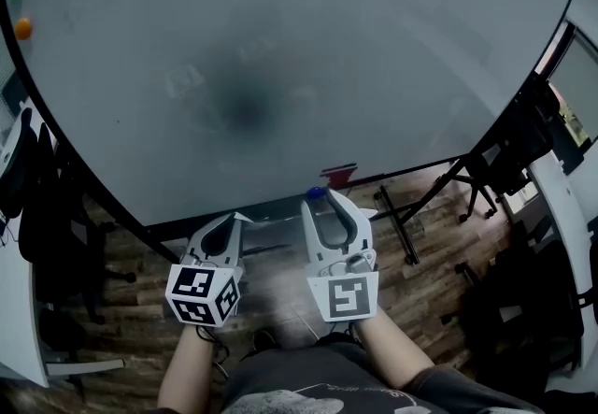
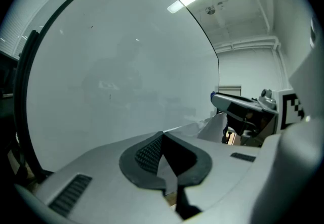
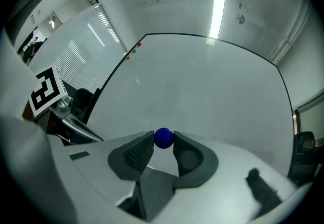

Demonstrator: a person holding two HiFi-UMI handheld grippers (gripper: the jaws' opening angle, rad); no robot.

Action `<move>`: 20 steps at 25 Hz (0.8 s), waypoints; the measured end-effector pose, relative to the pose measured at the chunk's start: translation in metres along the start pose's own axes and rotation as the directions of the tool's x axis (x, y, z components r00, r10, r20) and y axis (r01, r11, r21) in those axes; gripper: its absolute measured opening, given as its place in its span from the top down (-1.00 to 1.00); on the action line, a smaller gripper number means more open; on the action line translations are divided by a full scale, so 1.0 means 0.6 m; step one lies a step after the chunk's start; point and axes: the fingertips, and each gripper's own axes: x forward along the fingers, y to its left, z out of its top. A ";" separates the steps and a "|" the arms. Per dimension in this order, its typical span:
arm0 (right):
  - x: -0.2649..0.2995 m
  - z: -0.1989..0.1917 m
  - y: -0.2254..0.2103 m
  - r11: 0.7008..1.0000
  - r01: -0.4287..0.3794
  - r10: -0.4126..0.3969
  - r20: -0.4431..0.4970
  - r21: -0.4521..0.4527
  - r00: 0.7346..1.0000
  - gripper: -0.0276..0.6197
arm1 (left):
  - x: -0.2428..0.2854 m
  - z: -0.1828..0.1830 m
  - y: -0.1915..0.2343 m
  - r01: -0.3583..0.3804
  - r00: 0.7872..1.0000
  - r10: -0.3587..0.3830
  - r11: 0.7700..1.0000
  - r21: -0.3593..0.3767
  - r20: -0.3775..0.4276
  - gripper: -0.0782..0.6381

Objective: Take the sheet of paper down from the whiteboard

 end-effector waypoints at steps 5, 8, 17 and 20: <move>-0.036 0.001 -0.044 0.999 -0.029 0.029 0.019 0.027 0.999 0.53 | 0.010 -0.018 -0.033 -0.086 0.996 0.088 0.995 0.051 -0.033 0.75; -0.069 -0.007 -0.079 0.999 -0.049 0.048 0.028 0.024 0.998 0.53 | 0.010 -0.038 -0.061 -0.137 0.989 0.140 0.989 0.057 -0.054 0.75; -0.205 -0.055 -0.171 0.986 -0.142 0.141 0.026 0.083 0.990 0.53 | -0.008 -0.091 -0.211 -0.253 0.962 0.259 0.964 0.078 -0.081 0.75; -0.258 -0.068 -0.195 0.979 -0.188 0.187 0.014 0.074 0.982 0.53 | -0.018 -0.110 -0.270 -0.280 0.954 0.287 0.957 0.078 -0.089 0.75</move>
